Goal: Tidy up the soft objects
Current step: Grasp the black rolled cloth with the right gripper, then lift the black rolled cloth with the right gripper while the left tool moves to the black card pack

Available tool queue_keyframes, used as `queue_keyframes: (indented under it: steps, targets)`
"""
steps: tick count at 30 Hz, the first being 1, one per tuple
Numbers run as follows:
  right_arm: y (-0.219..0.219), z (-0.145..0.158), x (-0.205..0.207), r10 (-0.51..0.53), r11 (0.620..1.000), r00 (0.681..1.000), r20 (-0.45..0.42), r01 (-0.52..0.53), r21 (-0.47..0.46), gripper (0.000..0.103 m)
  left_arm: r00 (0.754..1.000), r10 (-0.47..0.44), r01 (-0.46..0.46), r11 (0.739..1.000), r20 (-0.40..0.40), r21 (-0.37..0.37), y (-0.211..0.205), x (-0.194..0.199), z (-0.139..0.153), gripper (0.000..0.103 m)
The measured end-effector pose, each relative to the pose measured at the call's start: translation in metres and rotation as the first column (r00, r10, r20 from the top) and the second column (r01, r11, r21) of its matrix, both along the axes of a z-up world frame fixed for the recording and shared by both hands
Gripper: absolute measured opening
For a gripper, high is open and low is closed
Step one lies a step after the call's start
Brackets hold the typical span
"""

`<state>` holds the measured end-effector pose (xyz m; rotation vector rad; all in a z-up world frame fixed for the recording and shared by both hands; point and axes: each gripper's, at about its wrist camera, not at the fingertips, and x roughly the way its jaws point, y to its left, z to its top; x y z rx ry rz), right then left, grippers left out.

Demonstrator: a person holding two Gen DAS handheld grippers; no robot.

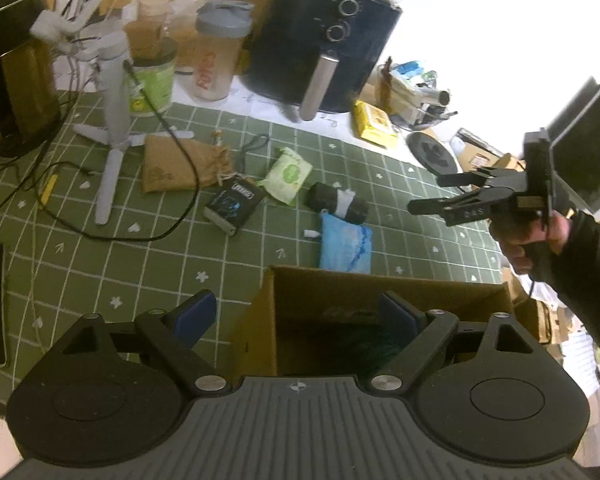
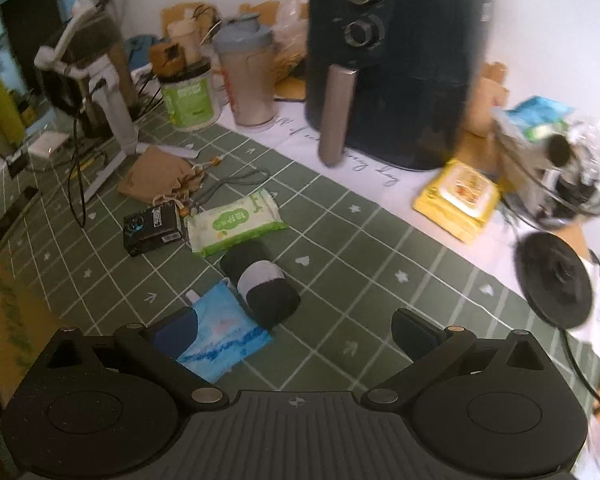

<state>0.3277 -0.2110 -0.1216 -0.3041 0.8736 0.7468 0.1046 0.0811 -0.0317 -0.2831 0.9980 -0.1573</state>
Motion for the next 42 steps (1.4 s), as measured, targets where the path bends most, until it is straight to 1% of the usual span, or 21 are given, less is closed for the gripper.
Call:
queue_keyframes:
  steps: [2, 4, 7, 11, 13, 15, 19, 22, 23, 24, 27, 30, 33, 36, 39, 42]
  targets:
    - [0.010, -0.010, 0.009, 0.038, 0.999, 0.999, -0.014, -0.039, -0.016, 0.092, 1.000, 0.023, -0.023, 1.000, -0.010, 0.012, 0.003, -0.003, -0.001, 0.089]
    - [0.021, -0.018, 0.016, 0.079, 0.996, 0.997, -0.008, -0.080, -0.040, 0.092, 0.999, 0.044, -0.044, 0.999, -0.020, 0.016, 0.005, -0.006, -0.003, 0.089]
    - [0.038, -0.030, 0.024, 0.129, 0.989, 0.992, -0.009, -0.130, -0.069, 0.088, 0.997, 0.075, -0.075, 0.997, -0.033, 0.013, 0.010, -0.011, -0.005, 0.089]
    - [0.059, -0.048, 0.035, 0.188, 0.974, 0.982, -0.013, -0.188, -0.123, 0.077, 0.992, 0.112, -0.112, 0.994, -0.052, 0.013, 0.015, -0.017, -0.007, 0.089]
    - [0.068, -0.056, 0.038, 0.215, 0.965, 0.976, -0.021, -0.216, -0.146, 0.075, 0.990, 0.131, -0.130, 0.991, -0.058, 0.010, 0.018, -0.020, -0.008, 0.089]
    - [0.076, -0.063, 0.039, 0.242, 0.956, 0.970, -0.028, -0.243, -0.164, 0.068, 0.987, 0.147, -0.146, 0.989, -0.064, 0.009, 0.020, -0.022, -0.009, 0.089]
    - [0.089, -0.074, 0.042, 0.276, 0.940, 0.961, -0.034, -0.277, -0.198, 0.065, 0.982, 0.172, -0.172, 0.985, -0.072, 0.006, 0.024, -0.026, -0.010, 0.089]
    - [0.094, -0.083, 0.047, 0.274, 0.937, 0.960, -0.058, -0.280, -0.209, 0.056, 0.980, 0.182, -0.182, 0.983, -0.077, 0.005, 0.027, -0.028, -0.011, 0.089]
    - [0.096, -0.086, 0.047, 0.279, 0.933, 0.958, -0.063, -0.286, -0.220, 0.051, 0.980, 0.183, -0.184, 0.983, -0.077, 0.004, 0.027, -0.028, -0.011, 0.089]
    - [0.097, -0.088, 0.046, 0.283, 0.930, 0.957, -0.062, -0.290, -0.227, 0.049, 0.980, 0.184, -0.184, 0.983, -0.077, 0.004, 0.027, -0.028, -0.012, 0.089]
    - [0.099, -0.087, 0.047, 0.267, 0.934, 0.961, -0.073, -0.276, -0.227, 0.047, 0.981, 0.181, -0.181, 0.983, -0.071, 0.000, 0.029, -0.029, -0.012, 0.089]
    - [0.096, -0.082, 0.045, 0.256, 0.935, 0.965, -0.060, -0.263, -0.239, 0.046, 0.984, 0.166, -0.166, 0.986, -0.061, -0.006, 0.030, -0.026, -0.010, 0.089]
    - [0.088, -0.069, 0.044, 0.237, 0.945, 0.970, -0.061, -0.244, -0.216, 0.046, 0.989, 0.142, -0.142, 0.990, -0.040, -0.003, 0.030, -0.022, -0.006, 0.089]
    - [0.077, -0.055, 0.039, 0.209, 0.953, 0.977, -0.052, -0.215, -0.216, 0.046, 0.994, 0.109, -0.109, 0.994, -0.017, 0.005, 0.030, -0.016, -0.003, 0.089]
    - [0.064, -0.040, 0.034, 0.162, 0.963, 0.986, -0.039, -0.167, -0.214, 0.046, 0.998, 0.067, -0.067, 0.998, 0.018, 0.017, 0.030, -0.009, 0.003, 0.088]
    - [0.048, -0.025, 0.027, 0.109, 0.975, 0.994, -0.030, -0.113, -0.193, 0.046, 0.998, 0.029, -0.031, 0.999, 0.051, 0.043, 0.028, -0.003, 0.009, 0.088]
